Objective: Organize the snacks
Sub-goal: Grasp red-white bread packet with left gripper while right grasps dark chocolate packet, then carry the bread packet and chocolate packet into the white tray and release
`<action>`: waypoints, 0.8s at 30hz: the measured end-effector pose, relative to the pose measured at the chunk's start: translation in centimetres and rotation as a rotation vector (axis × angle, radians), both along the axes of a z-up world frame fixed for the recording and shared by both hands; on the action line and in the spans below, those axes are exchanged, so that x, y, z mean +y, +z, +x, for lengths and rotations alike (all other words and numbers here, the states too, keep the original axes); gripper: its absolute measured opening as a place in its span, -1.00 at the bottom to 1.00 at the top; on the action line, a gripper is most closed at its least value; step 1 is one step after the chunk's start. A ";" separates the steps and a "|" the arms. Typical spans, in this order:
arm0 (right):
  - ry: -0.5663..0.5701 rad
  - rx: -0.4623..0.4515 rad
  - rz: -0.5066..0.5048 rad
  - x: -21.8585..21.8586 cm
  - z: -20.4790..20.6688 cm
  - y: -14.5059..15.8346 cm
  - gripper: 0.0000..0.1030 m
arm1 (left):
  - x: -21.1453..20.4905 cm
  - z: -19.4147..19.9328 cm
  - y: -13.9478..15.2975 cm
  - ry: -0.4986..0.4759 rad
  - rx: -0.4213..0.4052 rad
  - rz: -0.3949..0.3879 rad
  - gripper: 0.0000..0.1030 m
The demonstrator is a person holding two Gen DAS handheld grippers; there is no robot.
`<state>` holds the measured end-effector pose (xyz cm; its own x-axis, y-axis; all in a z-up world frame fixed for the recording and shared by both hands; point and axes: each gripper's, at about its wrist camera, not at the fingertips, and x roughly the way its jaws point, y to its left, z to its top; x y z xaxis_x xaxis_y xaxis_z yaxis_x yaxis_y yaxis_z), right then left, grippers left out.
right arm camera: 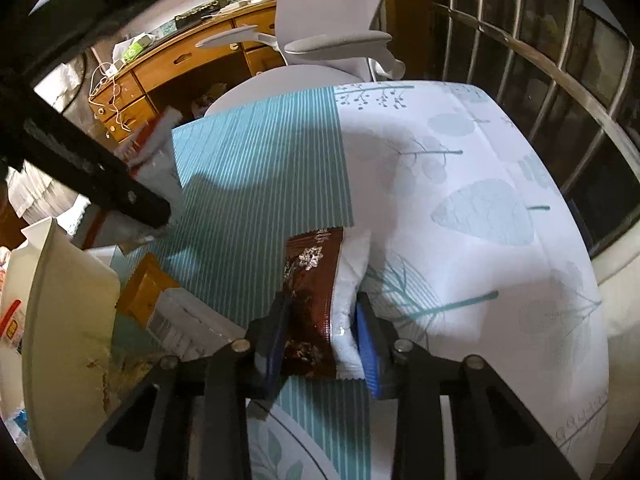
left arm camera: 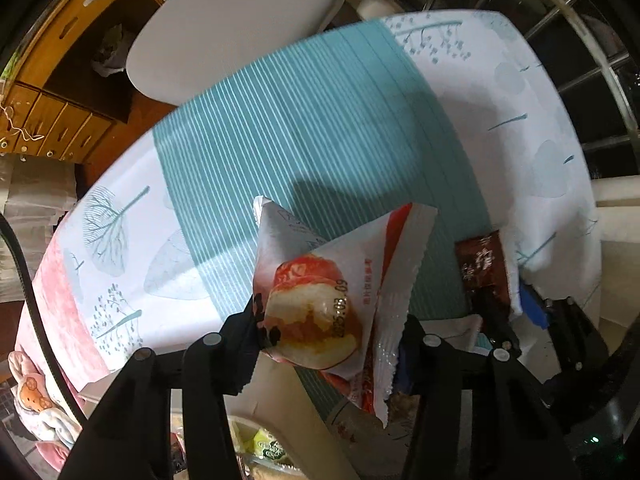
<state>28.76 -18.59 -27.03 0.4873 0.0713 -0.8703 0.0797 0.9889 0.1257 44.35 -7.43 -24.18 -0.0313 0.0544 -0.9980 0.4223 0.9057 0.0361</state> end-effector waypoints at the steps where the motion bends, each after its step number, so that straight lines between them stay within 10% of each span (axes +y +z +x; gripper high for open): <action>1: 0.001 0.002 -0.004 0.0 -0.1 0.1 -0.44 | 0.0 -0.2 0.7 -0.001 -0.009 -0.007 0.00; 24: -0.075 -0.073 -0.047 0.0 -8.2 7.8 -0.61 | 5.3 -10.4 13.7 0.056 -0.112 -0.168 0.02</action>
